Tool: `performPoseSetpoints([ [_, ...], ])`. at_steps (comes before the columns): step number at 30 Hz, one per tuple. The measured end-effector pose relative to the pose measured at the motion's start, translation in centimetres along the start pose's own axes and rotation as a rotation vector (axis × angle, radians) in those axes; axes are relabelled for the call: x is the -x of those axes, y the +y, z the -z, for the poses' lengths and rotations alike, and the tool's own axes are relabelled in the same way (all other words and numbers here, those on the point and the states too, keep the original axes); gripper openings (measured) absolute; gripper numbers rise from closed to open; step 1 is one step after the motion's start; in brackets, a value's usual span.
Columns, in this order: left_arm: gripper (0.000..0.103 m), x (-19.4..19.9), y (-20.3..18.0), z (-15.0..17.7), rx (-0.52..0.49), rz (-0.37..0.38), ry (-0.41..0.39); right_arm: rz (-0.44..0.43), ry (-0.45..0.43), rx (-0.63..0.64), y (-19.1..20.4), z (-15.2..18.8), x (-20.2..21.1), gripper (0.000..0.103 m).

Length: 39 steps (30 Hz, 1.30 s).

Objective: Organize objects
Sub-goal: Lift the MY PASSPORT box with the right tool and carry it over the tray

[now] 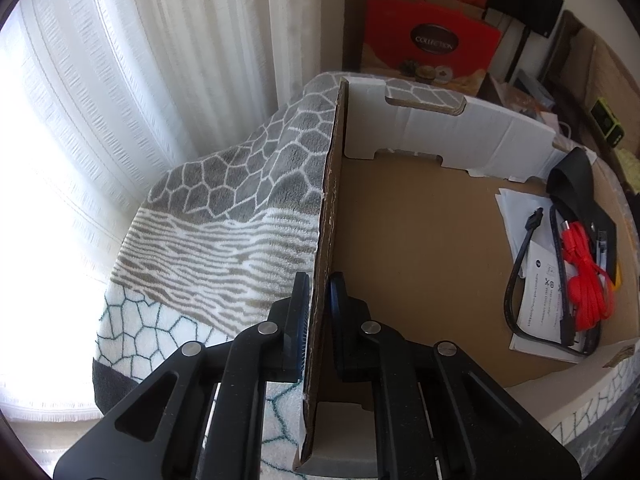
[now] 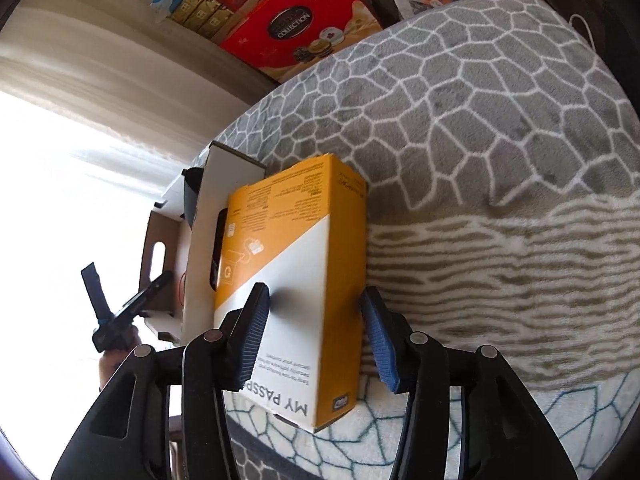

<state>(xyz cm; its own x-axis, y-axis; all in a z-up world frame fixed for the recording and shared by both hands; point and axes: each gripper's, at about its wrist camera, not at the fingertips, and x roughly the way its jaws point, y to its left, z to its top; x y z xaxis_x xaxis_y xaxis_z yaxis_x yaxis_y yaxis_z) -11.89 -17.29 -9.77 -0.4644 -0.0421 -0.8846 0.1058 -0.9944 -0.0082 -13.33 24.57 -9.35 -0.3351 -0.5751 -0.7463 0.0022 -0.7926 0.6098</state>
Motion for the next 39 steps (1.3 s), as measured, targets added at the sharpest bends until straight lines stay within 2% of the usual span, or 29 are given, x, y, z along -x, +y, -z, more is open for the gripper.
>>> performPoseSetpoints([
  [6, 0.009, 0.1, -0.2, 0.1, 0.005, 0.005, 0.0, 0.122, 0.028, 0.016, 2.6, 0.5, -0.5, 0.073],
  [9, 0.009, 0.0, -0.2, 0.0, 0.011, 0.009, -0.002, 0.19, 0.039, 0.079, 3.8, 0.8, -1.5, 0.082],
  [10, 0.009, 0.0, -0.2, 0.1, 0.013, 0.011, -0.002, 0.188, 0.039, 0.096, 3.8, 0.9, -1.7, 0.086],
  [13, 0.009, 0.0, -0.1, 0.1, 0.016, 0.016, -0.005, 0.134, 0.063, 0.087, 2.9, 0.7, -2.2, 0.09],
  [15, 0.009, 0.0, -0.1, 0.2, 0.015, 0.016, -0.006, 0.089, 0.063, 0.041, 2.0, 0.6, -1.8, 0.087],
  [19, 0.009, -0.1, -0.1, 0.1, 0.017, 0.02, -0.007, 0.066, 0.042, 0.043, 2.7, 0.5, 0.1, 0.085],
  [26, 0.01, -0.1, -0.2, 0.1, 0.017, 0.021, -0.007, 0.097, -0.018, 0.096, 6.2, 0.0, 3.0, 0.084],
  [29, 0.01, -0.1, -0.2, 0.1, 0.017, 0.022, -0.008, 0.071, -0.014, 0.128, 7.7, 0.1, 3.5, 0.072],
  [30, 0.01, -0.1, -0.2, 0.1, 0.016, 0.022, -0.007, 0.041, 0.015, 0.127, 8.2, 0.1, 3.0, 0.057],
  [31, 0.01, -0.1, -0.2, 0.1, 0.015, 0.021, -0.007, 0.031, 0.045, 0.126, 8.6, 0.3, 2.4, 0.05],
  [34, 0.01, -0.1, -0.2, 0.1, 0.018, 0.026, -0.006, 0.092, 0.053, 0.165, 9.6, 0.6, 0.7, 0.053],
  [39, 0.01, 0.0, -0.2, 0.2, 0.017, 0.036, -0.003, 0.137, 0.041, 0.184, 10.0, 0.2, 0.0, 0.054],
])
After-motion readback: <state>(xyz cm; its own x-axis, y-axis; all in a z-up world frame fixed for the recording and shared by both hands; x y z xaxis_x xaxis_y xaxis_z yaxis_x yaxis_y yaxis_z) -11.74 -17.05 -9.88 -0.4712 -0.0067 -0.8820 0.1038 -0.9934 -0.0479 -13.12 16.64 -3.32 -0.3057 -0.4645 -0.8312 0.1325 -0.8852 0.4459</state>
